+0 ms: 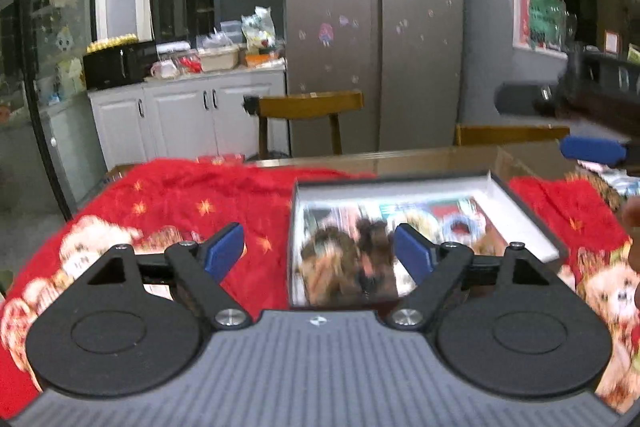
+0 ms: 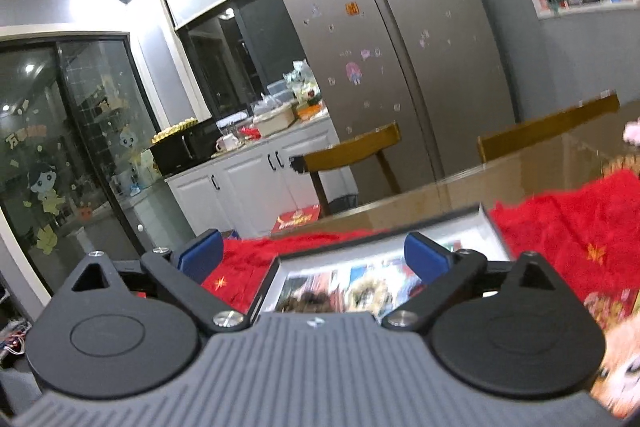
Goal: Organize objects
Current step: 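Move the open left tool to the red lighter while the right tool approaches the purple lighter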
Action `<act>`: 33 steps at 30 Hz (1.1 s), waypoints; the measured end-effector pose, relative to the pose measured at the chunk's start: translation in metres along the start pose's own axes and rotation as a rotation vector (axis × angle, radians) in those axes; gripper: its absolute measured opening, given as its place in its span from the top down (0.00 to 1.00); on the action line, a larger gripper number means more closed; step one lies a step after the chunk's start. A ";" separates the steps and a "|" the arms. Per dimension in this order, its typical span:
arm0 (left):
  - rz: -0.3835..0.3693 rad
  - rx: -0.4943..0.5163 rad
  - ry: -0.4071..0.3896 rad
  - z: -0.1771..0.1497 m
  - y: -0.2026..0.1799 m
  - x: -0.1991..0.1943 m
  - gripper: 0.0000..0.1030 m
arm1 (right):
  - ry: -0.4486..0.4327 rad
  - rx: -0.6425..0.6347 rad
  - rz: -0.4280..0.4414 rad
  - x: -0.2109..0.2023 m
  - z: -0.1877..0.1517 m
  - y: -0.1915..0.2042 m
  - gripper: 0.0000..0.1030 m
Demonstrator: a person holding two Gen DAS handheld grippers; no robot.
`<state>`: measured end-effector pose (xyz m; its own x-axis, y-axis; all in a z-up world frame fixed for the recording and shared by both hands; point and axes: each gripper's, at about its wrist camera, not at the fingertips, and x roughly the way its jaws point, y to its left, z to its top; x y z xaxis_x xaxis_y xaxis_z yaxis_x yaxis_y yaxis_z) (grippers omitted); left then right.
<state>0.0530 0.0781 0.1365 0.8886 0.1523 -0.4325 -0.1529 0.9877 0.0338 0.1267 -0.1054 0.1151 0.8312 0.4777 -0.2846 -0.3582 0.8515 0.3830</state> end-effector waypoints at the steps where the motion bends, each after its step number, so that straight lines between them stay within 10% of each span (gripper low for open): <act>1: -0.005 -0.002 0.010 -0.007 0.000 0.004 0.17 | 0.010 0.011 0.001 0.001 -0.006 -0.002 0.02; 18: 0.011 -0.127 0.265 -0.069 -0.007 0.087 0.17 | 0.262 0.075 0.034 0.045 -0.081 -0.038 0.03; 33: 0.058 -0.146 0.230 -0.074 -0.018 0.095 0.16 | 0.311 0.085 0.031 0.052 -0.091 -0.039 0.03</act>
<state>0.1080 0.0722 0.0287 0.7574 0.1799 -0.6277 -0.2763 0.9593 -0.0584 0.1453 -0.0937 0.0050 0.6456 0.5575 -0.5219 -0.3333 0.8206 0.4642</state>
